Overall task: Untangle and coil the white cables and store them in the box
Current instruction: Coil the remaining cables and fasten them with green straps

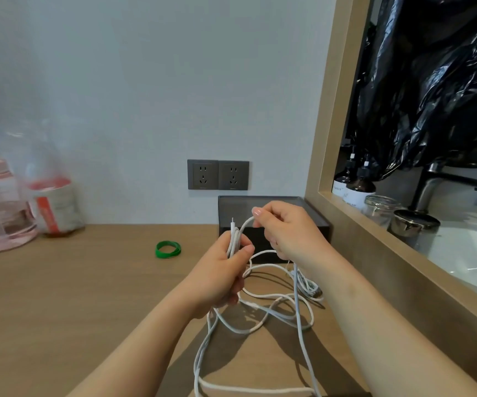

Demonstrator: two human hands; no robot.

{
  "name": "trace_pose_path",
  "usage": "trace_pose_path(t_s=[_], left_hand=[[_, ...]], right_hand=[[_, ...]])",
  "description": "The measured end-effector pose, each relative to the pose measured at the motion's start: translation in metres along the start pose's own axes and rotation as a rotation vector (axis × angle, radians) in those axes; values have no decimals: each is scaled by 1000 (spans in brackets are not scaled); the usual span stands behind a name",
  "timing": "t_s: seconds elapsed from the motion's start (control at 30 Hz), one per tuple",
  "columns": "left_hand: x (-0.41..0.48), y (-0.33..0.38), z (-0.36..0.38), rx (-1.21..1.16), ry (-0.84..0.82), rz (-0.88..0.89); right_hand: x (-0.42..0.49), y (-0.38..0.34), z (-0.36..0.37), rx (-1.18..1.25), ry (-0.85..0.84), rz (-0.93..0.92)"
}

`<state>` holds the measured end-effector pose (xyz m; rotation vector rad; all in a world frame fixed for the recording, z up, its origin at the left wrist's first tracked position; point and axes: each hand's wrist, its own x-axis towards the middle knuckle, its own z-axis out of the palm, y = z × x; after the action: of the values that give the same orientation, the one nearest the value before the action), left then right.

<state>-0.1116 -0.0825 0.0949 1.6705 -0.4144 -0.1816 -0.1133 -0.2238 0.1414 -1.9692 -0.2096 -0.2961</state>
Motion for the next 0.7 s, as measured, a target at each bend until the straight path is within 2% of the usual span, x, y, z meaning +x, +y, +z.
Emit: trace_pose_path(t_s=[0.17, 0.3, 0.5, 0.63, 0.7], left_hand=[[3, -7, 3, -64, 150, -93], [6, -8, -6, -329, 264, -230], [11, -8, -13, -676, 387, -258], [13, -15, -20, -770, 434, -275], [12, -19, -21, -735, 436, -287]], right_hand=[[-5, 8, 2, 61, -5, 69], [-17, 20, -2, 152, -201, 230], [-30, 42, -7, 145, -376, 418], [-39, 59, -11, 260, -392, 486], [-41, 65, -12, 332, -329, 502]])
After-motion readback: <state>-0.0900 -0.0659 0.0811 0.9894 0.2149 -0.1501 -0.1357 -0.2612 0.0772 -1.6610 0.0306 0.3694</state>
